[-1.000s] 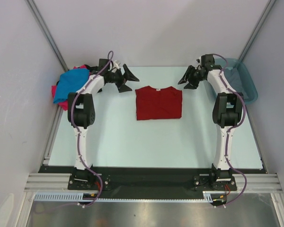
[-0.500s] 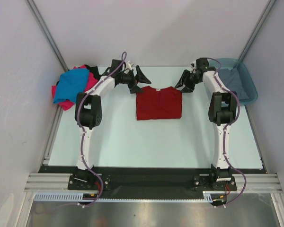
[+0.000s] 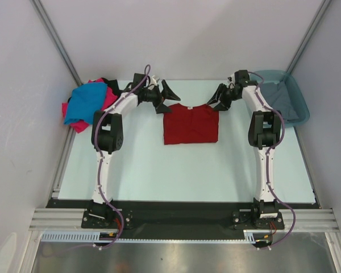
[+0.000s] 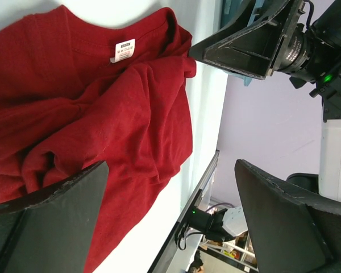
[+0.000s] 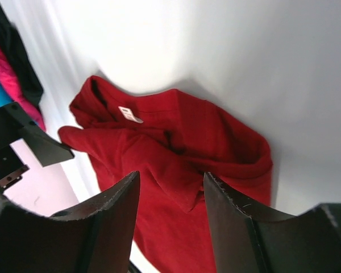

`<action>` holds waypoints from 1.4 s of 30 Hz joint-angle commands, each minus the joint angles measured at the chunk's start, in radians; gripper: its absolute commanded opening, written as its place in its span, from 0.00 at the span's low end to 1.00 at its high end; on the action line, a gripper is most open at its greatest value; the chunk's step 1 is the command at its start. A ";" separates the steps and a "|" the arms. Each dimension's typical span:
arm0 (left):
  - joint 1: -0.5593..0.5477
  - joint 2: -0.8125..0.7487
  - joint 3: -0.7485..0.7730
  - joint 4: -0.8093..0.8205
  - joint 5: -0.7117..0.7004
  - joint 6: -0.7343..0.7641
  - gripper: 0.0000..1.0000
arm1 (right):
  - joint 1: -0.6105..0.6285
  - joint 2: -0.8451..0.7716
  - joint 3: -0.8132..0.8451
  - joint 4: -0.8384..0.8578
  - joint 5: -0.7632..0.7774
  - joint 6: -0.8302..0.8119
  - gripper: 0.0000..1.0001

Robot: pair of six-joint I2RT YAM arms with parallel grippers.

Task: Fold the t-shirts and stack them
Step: Fold the tshirt

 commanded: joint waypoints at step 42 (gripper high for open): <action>0.009 -0.067 0.004 -0.097 0.027 0.119 1.00 | -0.037 0.082 0.108 0.262 -0.001 0.177 0.07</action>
